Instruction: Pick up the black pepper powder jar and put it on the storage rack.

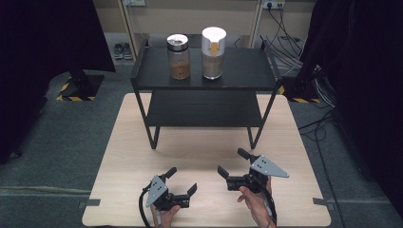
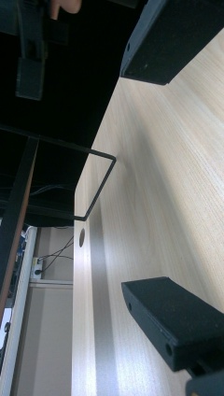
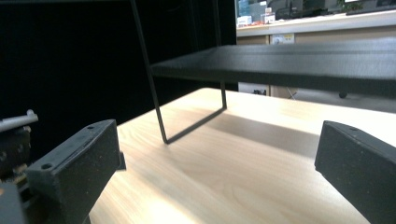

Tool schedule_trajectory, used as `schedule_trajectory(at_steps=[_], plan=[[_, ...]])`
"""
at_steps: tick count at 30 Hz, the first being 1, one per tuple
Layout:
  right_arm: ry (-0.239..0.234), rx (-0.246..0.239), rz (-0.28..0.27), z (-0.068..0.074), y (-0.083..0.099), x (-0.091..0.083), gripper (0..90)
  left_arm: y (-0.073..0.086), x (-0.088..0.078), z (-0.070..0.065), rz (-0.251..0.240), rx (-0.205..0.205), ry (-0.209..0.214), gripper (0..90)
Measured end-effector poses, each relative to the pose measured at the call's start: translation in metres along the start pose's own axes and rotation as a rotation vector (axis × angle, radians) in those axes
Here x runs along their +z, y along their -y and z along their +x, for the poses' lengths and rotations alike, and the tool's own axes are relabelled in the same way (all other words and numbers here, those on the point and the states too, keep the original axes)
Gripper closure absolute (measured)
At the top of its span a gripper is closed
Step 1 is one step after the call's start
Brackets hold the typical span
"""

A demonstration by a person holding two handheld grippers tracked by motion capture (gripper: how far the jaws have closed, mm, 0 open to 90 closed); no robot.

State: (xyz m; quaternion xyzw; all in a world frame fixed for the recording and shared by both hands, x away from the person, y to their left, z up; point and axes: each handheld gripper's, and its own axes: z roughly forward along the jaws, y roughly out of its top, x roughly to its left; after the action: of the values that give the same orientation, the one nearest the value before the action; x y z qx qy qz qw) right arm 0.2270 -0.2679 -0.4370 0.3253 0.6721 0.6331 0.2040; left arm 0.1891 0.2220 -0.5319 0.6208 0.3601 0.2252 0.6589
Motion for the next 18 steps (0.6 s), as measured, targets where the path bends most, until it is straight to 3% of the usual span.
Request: schedule_trajectory(at_steps=[18], plan=[[0.018, 0.0, 0.026, 0.008, 0.034, -0.007, 0.4, 0.0, 0.0, 0.0, 0.001, -0.002, 0.001, 0.4]])
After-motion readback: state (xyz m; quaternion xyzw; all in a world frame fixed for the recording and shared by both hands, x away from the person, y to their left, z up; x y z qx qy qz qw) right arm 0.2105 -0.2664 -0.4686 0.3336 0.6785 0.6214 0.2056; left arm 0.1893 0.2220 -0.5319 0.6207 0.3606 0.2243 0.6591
